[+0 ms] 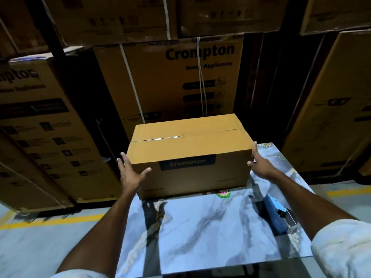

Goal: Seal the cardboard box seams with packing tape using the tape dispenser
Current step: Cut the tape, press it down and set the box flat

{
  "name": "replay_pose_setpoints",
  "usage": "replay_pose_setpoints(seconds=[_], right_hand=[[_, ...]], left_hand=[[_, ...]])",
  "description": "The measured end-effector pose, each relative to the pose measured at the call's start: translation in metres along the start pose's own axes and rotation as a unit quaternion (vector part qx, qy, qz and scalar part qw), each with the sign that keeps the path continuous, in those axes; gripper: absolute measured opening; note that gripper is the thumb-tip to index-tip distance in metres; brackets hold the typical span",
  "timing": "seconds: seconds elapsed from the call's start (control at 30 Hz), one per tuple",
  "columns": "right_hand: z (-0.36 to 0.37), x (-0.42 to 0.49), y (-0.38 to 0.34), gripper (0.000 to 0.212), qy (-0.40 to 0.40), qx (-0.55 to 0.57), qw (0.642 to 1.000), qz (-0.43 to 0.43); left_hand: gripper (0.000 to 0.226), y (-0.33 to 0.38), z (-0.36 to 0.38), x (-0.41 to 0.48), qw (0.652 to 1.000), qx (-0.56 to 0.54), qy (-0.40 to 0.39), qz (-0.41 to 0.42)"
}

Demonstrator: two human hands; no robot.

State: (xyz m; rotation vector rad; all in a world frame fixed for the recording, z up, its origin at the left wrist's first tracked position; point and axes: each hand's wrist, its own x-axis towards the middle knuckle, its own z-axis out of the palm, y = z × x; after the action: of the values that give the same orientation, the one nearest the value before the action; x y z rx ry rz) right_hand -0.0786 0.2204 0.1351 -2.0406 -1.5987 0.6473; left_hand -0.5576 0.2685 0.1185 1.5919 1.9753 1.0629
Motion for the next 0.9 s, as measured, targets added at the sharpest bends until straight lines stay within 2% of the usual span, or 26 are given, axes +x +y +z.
replay_pose_setpoints(seconds=[0.1,0.2,0.27,0.33,0.4,0.43,0.53,0.63,0.77,0.83,0.9], right_hand=[[0.024,-0.034,0.023,0.097,-0.017,0.038,0.998,0.042],[0.042,-0.058,0.061,0.093,-0.021,-0.029,0.998,0.061],[0.044,-0.072,0.088,0.081,0.027,-0.071,0.992,0.102],[0.043,-0.088,0.115,0.069,0.100,-0.063,0.985,0.129],[0.045,-0.107,0.139,0.070,0.150,-0.061,0.977,0.140],[0.044,-0.116,0.148,0.079,0.145,-0.059,0.976,0.151],[0.042,-0.130,0.167,0.110,0.052,-0.047,0.978,0.198],[0.045,-0.126,0.181,0.125,-0.007,-0.016,0.981,0.193],[0.053,-0.120,0.193,0.118,-0.022,-0.005,0.990,0.138],[0.055,-0.119,0.199,0.107,-0.008,0.003,0.991,0.134],[0.058,-0.120,0.207,0.096,0.011,0.011,0.992,0.123]], left_hand=[[0.129,0.000,0.013,-0.031,0.994,-0.083,0.039,-0.061],[0.119,-0.002,0.038,-0.064,0.995,-0.047,-0.007,-0.091],[0.103,-0.003,0.064,-0.089,0.997,-0.004,-0.054,-0.057],[0.081,0.004,0.096,-0.119,0.994,0.024,-0.099,-0.033],[0.063,0.020,0.126,-0.153,0.988,0.048,-0.142,-0.031],[0.057,0.030,0.141,-0.171,0.984,0.057,-0.166,-0.028],[0.052,0.055,0.186,-0.223,0.966,0.074,-0.246,0.017],[0.053,0.077,0.226,-0.265,0.950,0.079,-0.300,0.041],[0.052,0.102,0.273,-0.304,0.936,0.018,-0.350,0.030],[0.046,0.124,0.291,-0.321,0.928,-0.074,-0.363,-0.033],[0.044,0.149,0.306,-0.334,0.904,-0.149,-0.386,-0.108]])
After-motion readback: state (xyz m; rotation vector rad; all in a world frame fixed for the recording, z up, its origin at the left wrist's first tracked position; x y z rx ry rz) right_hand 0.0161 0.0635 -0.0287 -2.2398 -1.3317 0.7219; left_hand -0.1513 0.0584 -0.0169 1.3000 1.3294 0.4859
